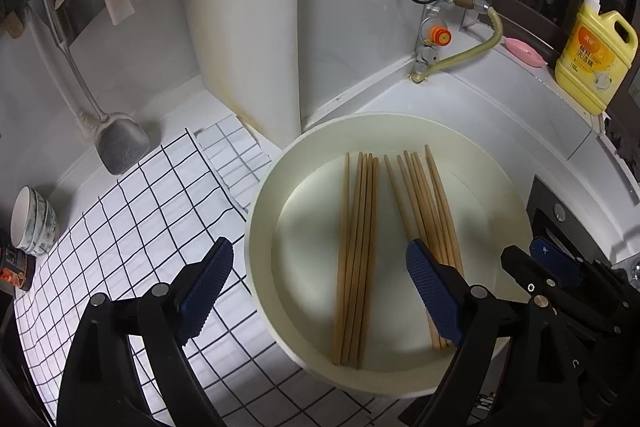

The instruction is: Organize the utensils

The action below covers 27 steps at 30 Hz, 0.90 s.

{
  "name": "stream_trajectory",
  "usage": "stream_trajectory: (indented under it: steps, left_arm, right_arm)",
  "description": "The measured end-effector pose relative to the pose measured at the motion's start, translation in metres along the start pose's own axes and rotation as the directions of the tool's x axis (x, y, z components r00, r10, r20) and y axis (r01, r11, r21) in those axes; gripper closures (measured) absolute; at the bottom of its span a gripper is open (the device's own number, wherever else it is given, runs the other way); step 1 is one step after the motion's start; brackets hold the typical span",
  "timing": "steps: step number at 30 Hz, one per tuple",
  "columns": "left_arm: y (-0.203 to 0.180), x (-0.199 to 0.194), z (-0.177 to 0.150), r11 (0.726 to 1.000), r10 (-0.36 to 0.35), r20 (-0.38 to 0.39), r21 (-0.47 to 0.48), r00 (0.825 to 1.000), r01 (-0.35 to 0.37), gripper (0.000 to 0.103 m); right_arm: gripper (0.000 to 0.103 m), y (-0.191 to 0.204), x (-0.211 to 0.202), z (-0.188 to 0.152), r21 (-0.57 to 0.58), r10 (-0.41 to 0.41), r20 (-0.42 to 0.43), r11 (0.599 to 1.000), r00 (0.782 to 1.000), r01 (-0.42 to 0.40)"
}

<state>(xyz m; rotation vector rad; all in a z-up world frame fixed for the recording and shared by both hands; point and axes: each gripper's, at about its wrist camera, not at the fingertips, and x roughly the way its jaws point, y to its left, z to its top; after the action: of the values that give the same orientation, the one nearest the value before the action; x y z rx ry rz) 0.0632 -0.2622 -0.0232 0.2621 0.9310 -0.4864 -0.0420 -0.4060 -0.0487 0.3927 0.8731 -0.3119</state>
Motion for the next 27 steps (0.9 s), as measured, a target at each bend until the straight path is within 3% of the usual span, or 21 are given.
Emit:
stream_trajectory:
  steps: [7,17,27]
  left_arm:
    - [0.006,-0.017,-0.005,1.0,-0.001,0.021,-0.02,1.0,0.001,0.009]
    - [0.012,-0.034,-0.008,0.999,0.01,0.035,-0.041,0.999,-0.008,0.007]
    - [0.012,-0.048,-0.009,0.999,0.029,0.053,-0.038,0.998,-0.027,0.006]
  right_arm:
    - [0.059,0.01,-0.013,-0.005,-0.02,-0.005,0.008,1.0,1.0,0.005]
    - [0.054,0.021,-0.024,-0.008,-0.033,-0.008,0.007,0.999,1.0,0.008]
    - [0.043,0.023,-0.034,-0.008,-0.03,-0.053,-0.003,0.998,0.999,0.052]
